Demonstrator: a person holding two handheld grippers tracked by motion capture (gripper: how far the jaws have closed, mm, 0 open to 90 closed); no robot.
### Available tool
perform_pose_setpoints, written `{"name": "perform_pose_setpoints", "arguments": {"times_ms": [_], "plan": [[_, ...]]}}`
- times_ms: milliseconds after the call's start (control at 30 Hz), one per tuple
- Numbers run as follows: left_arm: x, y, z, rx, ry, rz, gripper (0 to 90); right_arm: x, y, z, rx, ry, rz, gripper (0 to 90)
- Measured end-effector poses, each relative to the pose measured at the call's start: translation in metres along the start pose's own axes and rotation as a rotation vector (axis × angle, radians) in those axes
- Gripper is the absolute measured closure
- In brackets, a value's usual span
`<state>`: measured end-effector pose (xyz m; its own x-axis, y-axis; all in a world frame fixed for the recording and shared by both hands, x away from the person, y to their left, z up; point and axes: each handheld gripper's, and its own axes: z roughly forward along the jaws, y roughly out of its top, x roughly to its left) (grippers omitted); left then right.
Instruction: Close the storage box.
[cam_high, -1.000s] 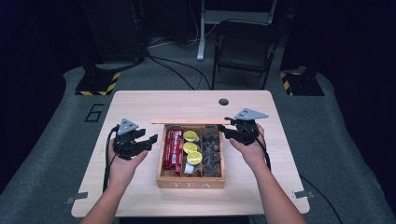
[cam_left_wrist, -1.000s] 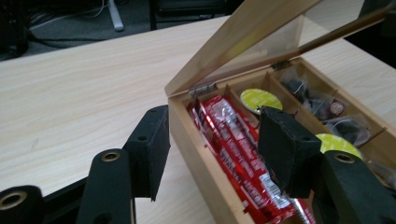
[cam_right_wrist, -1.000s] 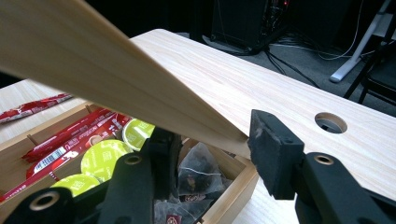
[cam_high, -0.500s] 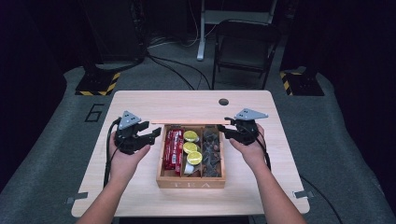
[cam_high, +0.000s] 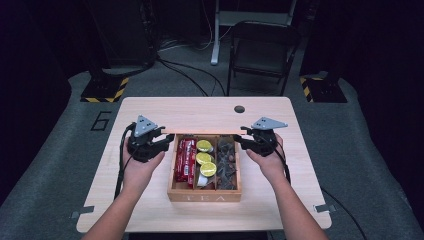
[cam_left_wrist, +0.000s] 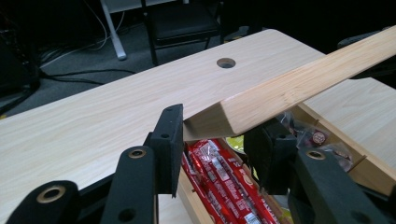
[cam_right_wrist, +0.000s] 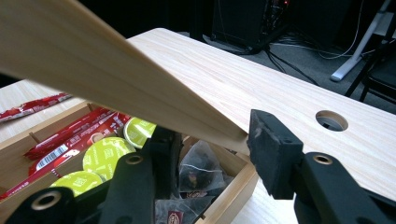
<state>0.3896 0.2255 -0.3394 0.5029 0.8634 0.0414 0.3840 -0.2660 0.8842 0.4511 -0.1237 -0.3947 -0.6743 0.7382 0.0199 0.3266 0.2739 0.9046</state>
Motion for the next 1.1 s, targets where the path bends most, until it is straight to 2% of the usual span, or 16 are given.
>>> {"name": "perform_pose_setpoints", "arguments": {"times_ms": [367,700,900,1100], "plan": [[0.002,0.0,0.0,-0.011,-0.005,-0.01,59.9,0.005,0.001,-0.012,-0.016,0.013,0.029,54.6],[0.006,0.003,0.002,-0.014,-0.021,-0.018,60.1,0.016,0.004,-0.024,-0.012,-0.011,0.016,53.6],[0.006,0.002,0.001,-0.01,-0.028,-0.004,60.0,0.019,0.011,-0.03,-0.018,-0.021,0.03,53.9],[0.005,-0.001,0.0,-0.017,-0.028,-0.001,59.9,0.025,0.025,-0.041,-0.028,-0.023,0.003,54.9]]}}
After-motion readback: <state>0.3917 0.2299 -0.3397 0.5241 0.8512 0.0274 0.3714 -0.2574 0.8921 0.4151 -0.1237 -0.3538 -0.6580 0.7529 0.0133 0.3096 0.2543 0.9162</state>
